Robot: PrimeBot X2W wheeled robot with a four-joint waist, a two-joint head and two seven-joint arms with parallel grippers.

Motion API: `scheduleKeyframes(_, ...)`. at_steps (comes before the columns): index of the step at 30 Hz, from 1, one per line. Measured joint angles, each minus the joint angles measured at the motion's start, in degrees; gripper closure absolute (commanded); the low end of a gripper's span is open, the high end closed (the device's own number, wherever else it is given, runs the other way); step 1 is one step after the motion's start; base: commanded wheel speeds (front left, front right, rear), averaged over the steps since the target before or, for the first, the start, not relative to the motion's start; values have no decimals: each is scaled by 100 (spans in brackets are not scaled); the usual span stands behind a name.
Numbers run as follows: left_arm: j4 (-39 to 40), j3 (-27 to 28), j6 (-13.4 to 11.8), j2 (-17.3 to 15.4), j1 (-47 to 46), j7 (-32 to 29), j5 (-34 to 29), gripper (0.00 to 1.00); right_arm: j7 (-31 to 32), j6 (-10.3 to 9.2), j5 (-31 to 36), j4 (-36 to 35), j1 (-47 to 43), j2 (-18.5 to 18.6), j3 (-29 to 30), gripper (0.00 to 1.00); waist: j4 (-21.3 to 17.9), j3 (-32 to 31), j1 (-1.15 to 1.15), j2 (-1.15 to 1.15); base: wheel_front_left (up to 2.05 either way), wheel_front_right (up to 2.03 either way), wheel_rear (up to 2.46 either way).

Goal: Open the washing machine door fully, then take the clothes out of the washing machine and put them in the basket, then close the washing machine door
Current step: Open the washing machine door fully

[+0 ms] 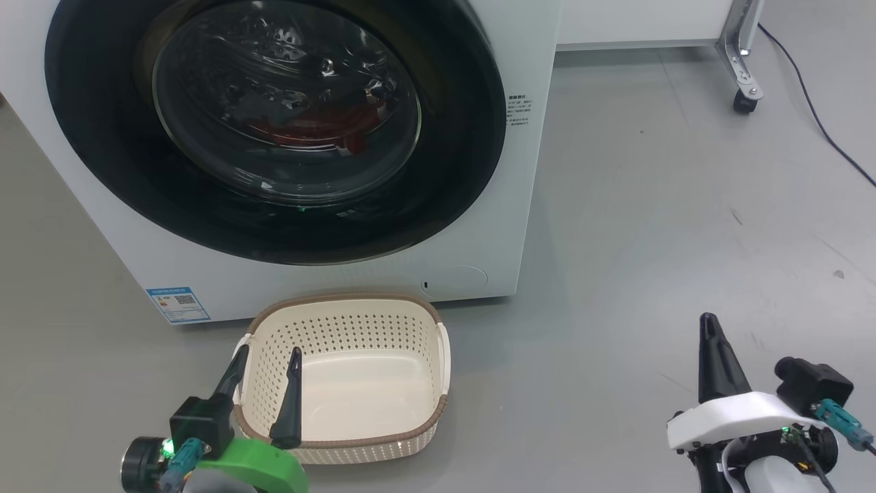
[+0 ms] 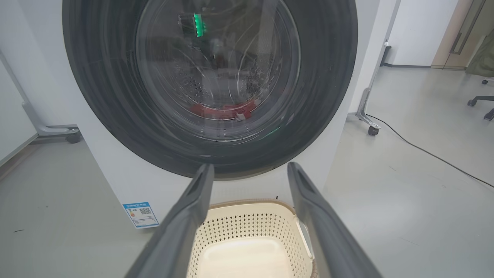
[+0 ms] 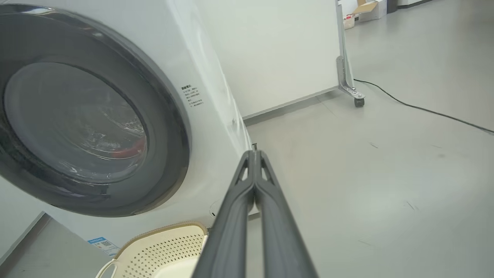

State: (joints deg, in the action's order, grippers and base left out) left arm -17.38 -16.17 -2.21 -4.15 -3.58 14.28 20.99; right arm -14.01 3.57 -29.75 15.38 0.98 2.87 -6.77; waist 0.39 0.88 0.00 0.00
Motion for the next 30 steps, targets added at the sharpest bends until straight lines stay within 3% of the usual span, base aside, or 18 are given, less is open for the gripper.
scheduleKeyframes(9, 30, -7, 44, 24, -119, 0, -101, 0, 81, 240, -1480, 90, 229, -51, 347, 100, 28, 212, 0, 0, 0, 0, 0)
scheduleKeyframes(24, 163, -65, 100, 102, -477, 0, -194, 0, 1214, 292, -4773, 156, 1276, -47, 749, 100, 170, 774, 0, 0, 0, 0, 0)
scheduleKeyframes(30, 243, -87, 105, 111, -654, 0, -241, 0, 1636, 293, -5187, 144, 1882, -33, 850, 100, 259, 1058, 0, 0, 0, 0, 0)
